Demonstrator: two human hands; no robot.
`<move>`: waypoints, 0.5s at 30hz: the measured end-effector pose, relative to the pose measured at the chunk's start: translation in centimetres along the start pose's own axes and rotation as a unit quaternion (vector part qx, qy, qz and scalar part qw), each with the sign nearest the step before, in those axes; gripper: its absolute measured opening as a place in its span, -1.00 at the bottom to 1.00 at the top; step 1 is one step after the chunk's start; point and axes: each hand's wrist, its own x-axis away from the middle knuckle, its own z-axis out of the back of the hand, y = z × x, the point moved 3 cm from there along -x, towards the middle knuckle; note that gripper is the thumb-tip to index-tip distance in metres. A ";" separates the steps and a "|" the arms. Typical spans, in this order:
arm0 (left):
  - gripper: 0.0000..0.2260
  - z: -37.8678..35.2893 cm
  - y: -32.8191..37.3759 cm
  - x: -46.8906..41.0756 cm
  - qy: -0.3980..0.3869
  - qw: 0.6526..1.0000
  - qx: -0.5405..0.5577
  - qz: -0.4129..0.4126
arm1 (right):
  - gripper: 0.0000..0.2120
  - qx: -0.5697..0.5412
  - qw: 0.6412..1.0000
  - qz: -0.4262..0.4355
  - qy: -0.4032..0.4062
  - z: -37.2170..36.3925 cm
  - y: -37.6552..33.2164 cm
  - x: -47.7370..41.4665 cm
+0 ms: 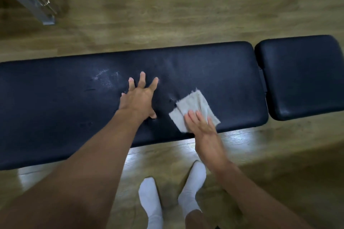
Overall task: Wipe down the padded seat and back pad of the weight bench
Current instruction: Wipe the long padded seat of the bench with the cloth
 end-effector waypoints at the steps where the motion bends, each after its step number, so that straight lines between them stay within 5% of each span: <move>1: 0.07 -0.1 -0.9 0.3 0.002 1.000 0.003 0.013 | -0.14 -0.017 1.000 -0.010 -0.004 -0.3 0.0 0.8; 11: 0.14 -0.3 -3.1 0.3 -0.029 0.998 0.008 0.054 | -0.30 0.023 0.999 0.013 0.030 5.1 -2.3 -17.6; 15: 0.14 -0.5 -3.2 0.3 -0.020 0.999 0.001 0.045 | -0.32 0.021 0.998 0.017 0.052 5.3 -2.7 -16.4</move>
